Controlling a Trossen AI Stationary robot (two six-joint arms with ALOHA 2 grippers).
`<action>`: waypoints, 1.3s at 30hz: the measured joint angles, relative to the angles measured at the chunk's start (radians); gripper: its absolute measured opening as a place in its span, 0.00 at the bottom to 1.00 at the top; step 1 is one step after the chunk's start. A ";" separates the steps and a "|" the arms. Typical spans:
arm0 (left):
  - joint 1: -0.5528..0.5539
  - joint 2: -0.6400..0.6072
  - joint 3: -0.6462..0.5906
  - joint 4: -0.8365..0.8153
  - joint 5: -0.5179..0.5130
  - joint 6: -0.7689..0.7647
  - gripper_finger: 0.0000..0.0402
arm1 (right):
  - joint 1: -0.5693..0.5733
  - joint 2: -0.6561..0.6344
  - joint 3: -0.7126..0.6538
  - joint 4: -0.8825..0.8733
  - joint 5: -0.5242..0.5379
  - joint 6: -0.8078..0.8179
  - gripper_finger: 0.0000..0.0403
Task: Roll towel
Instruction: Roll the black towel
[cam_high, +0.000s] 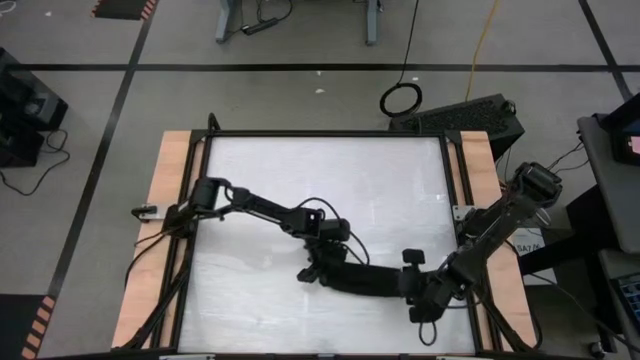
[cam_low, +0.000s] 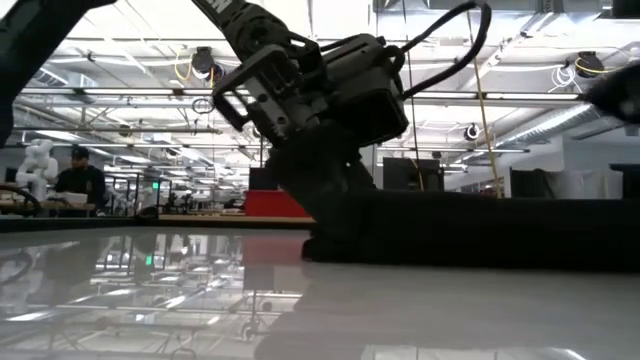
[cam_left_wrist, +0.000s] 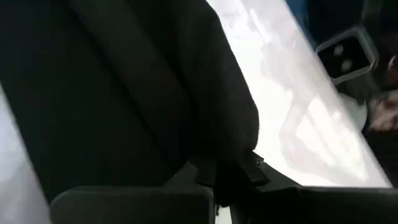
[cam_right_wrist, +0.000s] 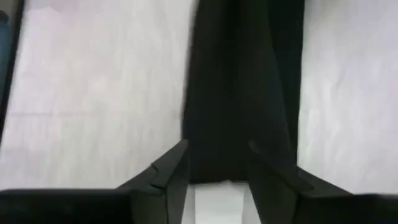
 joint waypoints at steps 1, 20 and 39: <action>0.005 0.001 0.000 0.016 0.012 -0.021 0.03 | 0.010 0.002 0.019 -0.003 0.022 -0.037 0.37; 0.027 0.001 0.000 0.096 0.049 -0.150 0.03 | -0.003 0.207 0.083 0.060 0.215 -0.225 0.44; 0.027 0.001 0.000 0.089 0.077 -0.149 0.03 | -0.184 0.198 -0.002 0.229 -0.216 -0.195 0.02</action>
